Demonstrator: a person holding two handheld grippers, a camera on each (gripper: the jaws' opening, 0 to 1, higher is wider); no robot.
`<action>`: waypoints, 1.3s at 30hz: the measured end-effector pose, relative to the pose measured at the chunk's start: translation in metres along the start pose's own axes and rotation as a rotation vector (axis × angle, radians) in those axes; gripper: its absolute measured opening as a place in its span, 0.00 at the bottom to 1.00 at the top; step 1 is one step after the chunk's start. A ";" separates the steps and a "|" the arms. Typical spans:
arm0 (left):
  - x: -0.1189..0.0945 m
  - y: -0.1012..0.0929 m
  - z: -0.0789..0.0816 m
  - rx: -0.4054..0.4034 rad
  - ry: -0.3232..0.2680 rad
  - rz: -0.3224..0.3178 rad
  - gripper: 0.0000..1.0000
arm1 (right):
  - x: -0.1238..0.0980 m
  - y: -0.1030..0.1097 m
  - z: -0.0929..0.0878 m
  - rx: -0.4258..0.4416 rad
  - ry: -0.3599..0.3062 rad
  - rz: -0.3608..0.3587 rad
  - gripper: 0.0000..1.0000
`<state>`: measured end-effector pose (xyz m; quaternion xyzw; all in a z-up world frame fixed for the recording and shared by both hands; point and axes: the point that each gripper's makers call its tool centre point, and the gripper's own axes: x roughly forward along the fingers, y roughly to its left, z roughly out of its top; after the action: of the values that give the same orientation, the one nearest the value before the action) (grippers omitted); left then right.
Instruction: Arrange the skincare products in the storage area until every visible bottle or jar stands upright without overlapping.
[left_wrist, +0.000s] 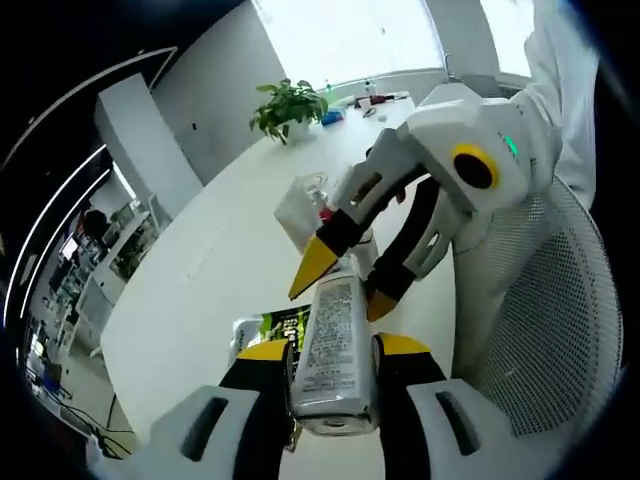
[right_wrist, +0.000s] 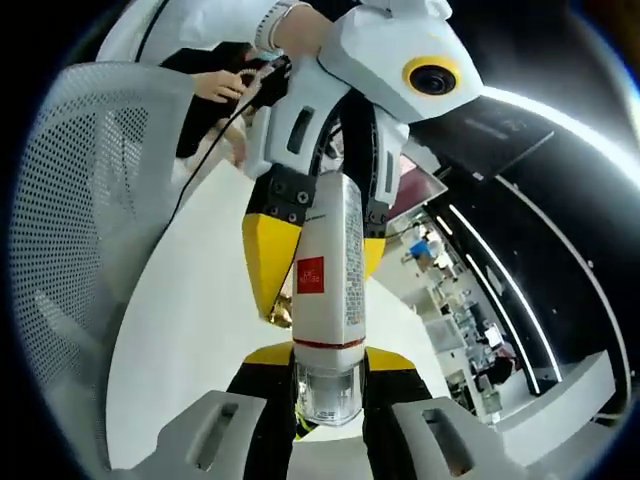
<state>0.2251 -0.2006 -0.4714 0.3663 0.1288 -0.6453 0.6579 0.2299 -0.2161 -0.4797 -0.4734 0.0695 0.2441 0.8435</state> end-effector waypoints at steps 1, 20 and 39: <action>0.000 0.000 0.001 0.005 0.005 -0.004 0.35 | 0.000 0.000 0.000 0.000 0.003 0.001 0.16; 0.024 -0.022 0.010 0.082 0.264 -0.269 0.31 | 0.002 0.008 -0.005 -0.074 0.046 0.029 0.16; 0.044 -0.017 -0.011 0.151 0.386 -0.298 0.25 | 0.002 0.008 -0.019 -0.126 0.107 0.039 0.16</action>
<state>0.2181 -0.2248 -0.5127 0.5078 0.2563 -0.6610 0.4894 0.2301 -0.2274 -0.4965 -0.5365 0.1083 0.2389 0.8021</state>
